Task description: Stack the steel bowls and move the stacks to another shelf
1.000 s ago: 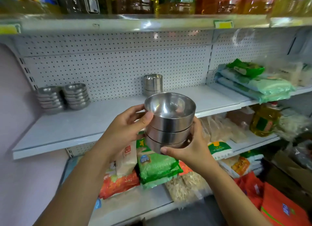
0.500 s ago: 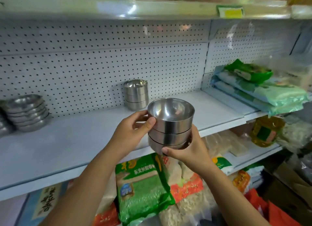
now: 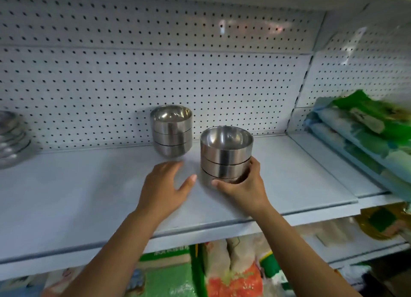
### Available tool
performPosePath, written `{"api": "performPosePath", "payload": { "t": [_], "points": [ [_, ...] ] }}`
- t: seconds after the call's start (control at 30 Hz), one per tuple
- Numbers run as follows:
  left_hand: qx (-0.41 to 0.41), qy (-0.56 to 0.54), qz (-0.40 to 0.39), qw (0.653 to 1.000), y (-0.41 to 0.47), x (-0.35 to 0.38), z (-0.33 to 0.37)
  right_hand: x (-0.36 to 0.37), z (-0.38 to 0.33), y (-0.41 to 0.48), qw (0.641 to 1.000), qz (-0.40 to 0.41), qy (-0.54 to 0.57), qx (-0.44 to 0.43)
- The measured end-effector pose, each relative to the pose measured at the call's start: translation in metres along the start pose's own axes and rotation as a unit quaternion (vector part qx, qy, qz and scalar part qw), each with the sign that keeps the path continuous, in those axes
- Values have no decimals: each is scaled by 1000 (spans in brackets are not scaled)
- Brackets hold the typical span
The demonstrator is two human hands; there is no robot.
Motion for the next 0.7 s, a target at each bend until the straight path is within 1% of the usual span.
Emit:
{"api": "performPosePath", "payload": {
  "t": [0.1,0.2,0.27,0.4,0.57,0.7],
  "points": [
    [-12,78,-1,997,4,22,-12,5,10,20,1000,-15,14,7],
    [-41,108,-8,993,8,33,-21,9,14,46,999,-31,9,12],
    [-58,104,-13,993,10,34,-23,13,13,68,999,-38,-13,3],
    [-94,88,-39,991,9,38,-30,24,20,106,998,-19,-61,-7],
    [-93,99,-43,990,7,44,-32,39,27,139,995,-9,-100,14],
    [-96,87,-37,991,7,43,-32,47,27,154,996,8,-85,22]
  ]
}}
Point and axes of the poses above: each hand's wrist, its own y-axis towards the middle knuckle, its own x-axis out of the palm, z = x × y, the point moved 7 cm from there along y, towards the middle knuckle, and after that the axes turned 9 degrees about y, right-handed, at the moved point
